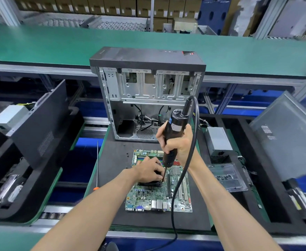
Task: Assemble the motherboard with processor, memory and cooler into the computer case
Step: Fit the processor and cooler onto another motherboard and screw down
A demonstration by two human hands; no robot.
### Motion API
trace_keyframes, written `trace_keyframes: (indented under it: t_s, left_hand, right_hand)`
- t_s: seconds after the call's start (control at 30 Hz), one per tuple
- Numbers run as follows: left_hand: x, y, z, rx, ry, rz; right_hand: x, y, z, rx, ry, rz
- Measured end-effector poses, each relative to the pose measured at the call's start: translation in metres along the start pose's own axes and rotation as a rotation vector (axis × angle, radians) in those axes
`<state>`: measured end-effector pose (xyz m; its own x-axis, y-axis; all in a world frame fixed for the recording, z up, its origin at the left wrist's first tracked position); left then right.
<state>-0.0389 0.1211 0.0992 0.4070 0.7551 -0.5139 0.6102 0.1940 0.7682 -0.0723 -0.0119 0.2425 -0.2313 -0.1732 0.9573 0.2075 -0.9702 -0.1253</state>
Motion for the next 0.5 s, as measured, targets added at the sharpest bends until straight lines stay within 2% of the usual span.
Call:
trace_keyframes:
  t_s: [0.2, 0.33, 0.4, 0.5]
  left_hand:
    - [0.003, 0.002, -0.002, -0.006, -0.029, -0.093]
    - [0.010, 0.009, -0.010, -0.052, -0.037, -0.423]
    - [0.021, 0.015, -0.019, -0.155, -0.008, -0.600]
    - [0.046, 0.018, -0.032, -0.403, 0.091, -0.652]
  right_hand:
    - [0.013, 0.000, 0.004, -0.033, 0.029, -0.019]
    - [0.025, -0.002, 0.018, -0.077, 0.080, -0.020]
    - [0.028, -0.007, 0.025, -0.096, 0.086, 0.002]
    - [0.029, -0.016, 0.033, -0.108, 0.093, 0.049]
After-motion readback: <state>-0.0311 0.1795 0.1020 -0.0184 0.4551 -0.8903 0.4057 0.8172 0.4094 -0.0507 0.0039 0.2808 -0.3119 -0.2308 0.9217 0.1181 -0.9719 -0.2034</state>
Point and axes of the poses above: each hand's wrist, its own z-axis towards the middle knuckle, its own y-axis out of the back of the hand, x = y × z, the point moved 1 cm from there along z, towards the middle knuckle
